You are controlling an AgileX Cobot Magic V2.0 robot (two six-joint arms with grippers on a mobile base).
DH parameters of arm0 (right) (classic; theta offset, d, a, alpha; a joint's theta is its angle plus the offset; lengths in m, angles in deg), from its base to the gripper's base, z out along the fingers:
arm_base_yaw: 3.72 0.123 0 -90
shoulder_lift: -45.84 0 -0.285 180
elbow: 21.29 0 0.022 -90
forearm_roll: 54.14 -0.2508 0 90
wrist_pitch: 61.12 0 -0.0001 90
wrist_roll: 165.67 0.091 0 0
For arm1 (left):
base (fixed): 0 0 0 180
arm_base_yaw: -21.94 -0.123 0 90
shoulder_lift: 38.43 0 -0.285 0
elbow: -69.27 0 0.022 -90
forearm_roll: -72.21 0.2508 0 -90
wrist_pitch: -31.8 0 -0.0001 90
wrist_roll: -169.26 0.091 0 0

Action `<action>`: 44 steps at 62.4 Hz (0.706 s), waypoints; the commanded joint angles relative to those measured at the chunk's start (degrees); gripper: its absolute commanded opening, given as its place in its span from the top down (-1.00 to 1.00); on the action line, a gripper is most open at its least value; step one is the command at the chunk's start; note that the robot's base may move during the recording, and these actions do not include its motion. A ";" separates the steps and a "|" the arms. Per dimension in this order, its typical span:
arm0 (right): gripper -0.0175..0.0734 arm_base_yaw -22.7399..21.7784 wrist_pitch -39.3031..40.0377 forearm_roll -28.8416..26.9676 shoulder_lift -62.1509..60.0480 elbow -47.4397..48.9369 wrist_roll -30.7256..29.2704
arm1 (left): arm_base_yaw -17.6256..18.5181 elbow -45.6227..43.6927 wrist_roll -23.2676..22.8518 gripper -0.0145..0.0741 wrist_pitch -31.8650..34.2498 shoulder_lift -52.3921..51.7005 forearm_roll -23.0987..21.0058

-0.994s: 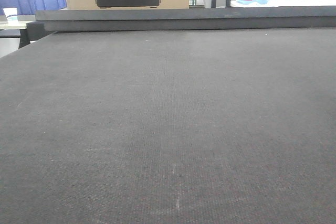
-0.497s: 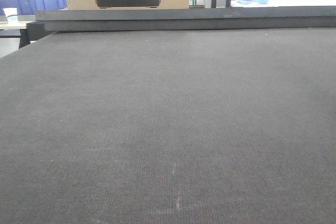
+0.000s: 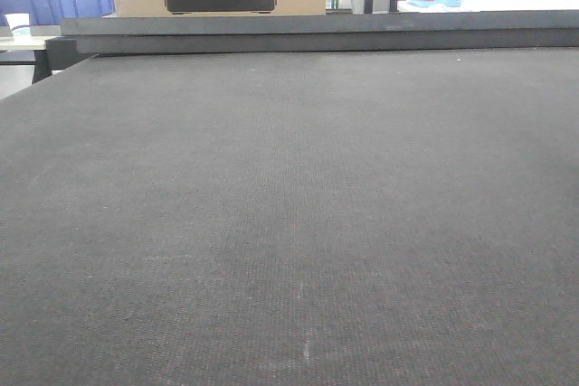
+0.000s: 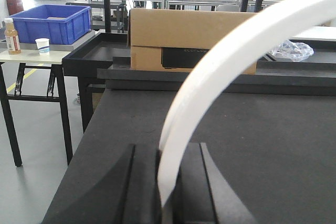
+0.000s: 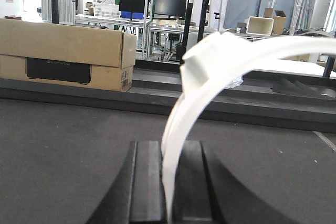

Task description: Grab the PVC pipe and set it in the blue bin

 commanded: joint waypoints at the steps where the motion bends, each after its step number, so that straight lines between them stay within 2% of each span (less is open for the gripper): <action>1: 0.92 0.30 0.90 0.66 -0.29 0.44 0.08 | -0.16 -0.60 -0.03 0.92 1.50 -0.23 -0.52; 44: 0.92 0.30 0.90 0.66 -0.29 0.44 0.08 | -0.16 -0.60 -0.03 0.92 1.50 -0.23 -0.52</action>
